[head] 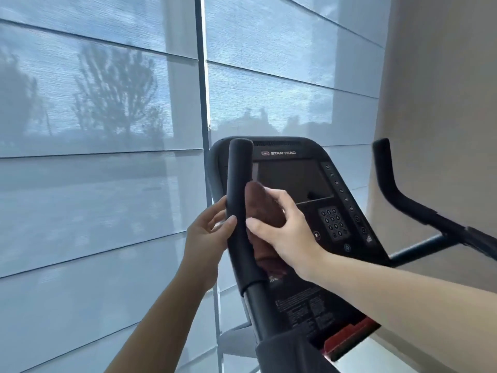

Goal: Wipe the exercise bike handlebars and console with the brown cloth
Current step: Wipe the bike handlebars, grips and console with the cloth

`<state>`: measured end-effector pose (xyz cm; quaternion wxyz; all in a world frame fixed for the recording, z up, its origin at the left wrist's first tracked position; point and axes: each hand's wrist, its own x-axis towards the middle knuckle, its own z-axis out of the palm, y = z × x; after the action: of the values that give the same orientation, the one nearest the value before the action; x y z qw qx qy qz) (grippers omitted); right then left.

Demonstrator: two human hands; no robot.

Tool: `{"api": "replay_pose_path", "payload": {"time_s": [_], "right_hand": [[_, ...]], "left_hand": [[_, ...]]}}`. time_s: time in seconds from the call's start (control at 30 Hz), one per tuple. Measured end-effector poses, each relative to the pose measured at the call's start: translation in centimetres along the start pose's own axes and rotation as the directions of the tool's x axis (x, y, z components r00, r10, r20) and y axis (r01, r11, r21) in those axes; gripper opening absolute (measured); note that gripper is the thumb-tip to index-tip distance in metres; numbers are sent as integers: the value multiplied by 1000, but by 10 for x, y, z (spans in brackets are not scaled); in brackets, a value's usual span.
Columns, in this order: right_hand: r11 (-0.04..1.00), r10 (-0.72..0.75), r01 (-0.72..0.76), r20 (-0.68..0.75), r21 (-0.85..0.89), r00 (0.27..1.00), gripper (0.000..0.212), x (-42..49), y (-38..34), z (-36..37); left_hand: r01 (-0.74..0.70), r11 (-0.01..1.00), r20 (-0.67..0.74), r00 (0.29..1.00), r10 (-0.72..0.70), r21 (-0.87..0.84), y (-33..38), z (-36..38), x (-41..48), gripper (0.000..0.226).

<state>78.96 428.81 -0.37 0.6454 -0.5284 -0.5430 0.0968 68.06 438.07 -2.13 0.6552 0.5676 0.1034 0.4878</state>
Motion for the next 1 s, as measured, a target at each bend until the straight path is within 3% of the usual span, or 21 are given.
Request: {"api": "replay_pose_path", "payload": {"time_s": [0.1, 0.17, 0.27, 0.37, 0.47, 0.7, 1.0], "right_hand": [[999, -15, 20, 160, -32, 987, 46, 5, -3, -14], [992, -76, 94, 188, -89, 979, 47, 24, -9, -18], [983, -170, 172, 36, -66, 985, 50, 40, -6, -9], [983, -168, 175, -124, 50, 978, 50, 43, 4, 4], [966, -176, 199, -147, 162, 973, 51, 46, 12, 8], [911, -251, 246, -28, 331, 968, 57, 71, 4, 6], [963, -250, 208, 283, 172, 926, 61, 51, 13, -10]], "left_hand": [[-13, 1000, -41, 999, 14, 8, 10, 11, 8, 36], [-14, 999, -69, 997, 16, 30, 20, 13, 16, 35], [22, 995, -120, 993, -10, 102, 22, 8, 10, 35], [45, 987, -170, 985, -18, 153, 8, 3, -9, 31], [36, 988, -187, 982, -8, 147, 2, 6, -15, 30], [-36, 983, -163, 984, 66, 178, 22, 12, 13, 32], [-23, 980, -186, 981, 60, 198, 24, 11, 25, 33]]}}
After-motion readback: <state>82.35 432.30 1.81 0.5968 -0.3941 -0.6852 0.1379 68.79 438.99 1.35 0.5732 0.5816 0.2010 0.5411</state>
